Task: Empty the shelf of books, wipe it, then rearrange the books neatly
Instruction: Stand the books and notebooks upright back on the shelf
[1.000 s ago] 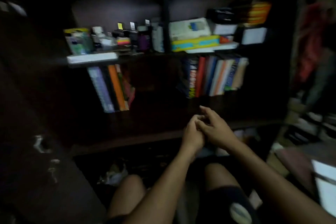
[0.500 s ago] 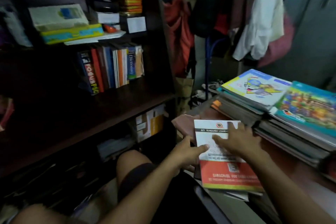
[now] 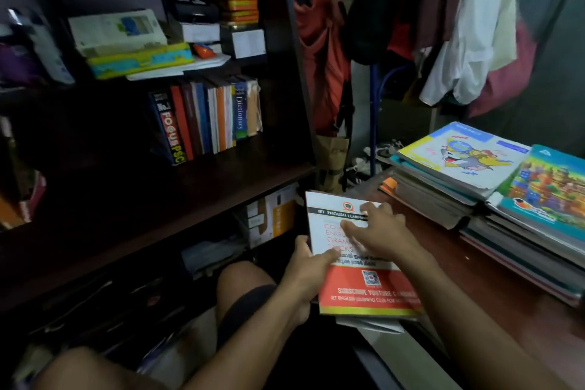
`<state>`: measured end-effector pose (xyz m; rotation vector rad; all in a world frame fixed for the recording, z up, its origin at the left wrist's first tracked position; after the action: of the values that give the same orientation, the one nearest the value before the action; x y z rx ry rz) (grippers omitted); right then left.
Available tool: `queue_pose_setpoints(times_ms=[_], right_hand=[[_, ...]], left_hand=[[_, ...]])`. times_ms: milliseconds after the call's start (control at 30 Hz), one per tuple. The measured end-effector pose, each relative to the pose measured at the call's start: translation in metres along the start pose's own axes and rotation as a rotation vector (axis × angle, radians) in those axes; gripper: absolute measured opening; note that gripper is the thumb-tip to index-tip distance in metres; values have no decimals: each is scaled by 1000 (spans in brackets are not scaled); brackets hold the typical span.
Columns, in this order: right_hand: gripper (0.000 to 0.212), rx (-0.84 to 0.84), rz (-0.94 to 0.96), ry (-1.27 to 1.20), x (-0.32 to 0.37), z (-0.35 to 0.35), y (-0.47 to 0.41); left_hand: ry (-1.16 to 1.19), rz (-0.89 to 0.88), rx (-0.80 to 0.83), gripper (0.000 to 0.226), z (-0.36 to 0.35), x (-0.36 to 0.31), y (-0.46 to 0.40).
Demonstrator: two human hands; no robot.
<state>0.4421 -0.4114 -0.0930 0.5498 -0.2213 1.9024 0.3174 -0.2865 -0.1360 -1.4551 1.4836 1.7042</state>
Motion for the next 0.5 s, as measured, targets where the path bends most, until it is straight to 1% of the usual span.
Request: queue_pose_setpoints(times_ms=[67, 133, 200, 267, 300, 367, 433, 467, 500], right_hand=[[66, -20, 110, -88, 38, -8, -13], [67, -52, 229, -206, 82, -17, -23], [66, -63, 328, -295, 131, -28, -28], [69, -44, 407, -235, 169, -45, -28], [74, -9, 473, -172, 196, -57, -24], [93, 85, 598, -70, 240, -86, -13], [114, 182, 719, -35, 275, -117, -2], [122, 230, 765, -24, 293, -132, 3], [124, 266, 789, -13, 303, -143, 7]], left_hand=[[95, -108, -78, 40, 37, -18, 3], [194, -222, -148, 53, 77, -37, 10], [297, -297, -227, 64, 124, -55, 18], [372, -339, -299, 75, 161, -66, 20], [388, -382, -347, 78, 184, -73, 22], [404, -456, -436, 77, 218, -87, 26], [445, -512, -516, 65, 247, -95, 27], [474, -531, -561, 58, 266, -96, 31], [489, -526, -601, 53, 278, -96, 34]])
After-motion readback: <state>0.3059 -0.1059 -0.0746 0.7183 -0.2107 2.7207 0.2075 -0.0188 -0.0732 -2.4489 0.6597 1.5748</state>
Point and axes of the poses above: each hand's wrist, its own y-axis away from the middle knuckle, its own z-axis out of the back of the hand, x = y × z, the point moved 6 cm from there along -y, towards the middle knuckle, and after that the axes turned 3 degrees about z, right-handed, at the moved point
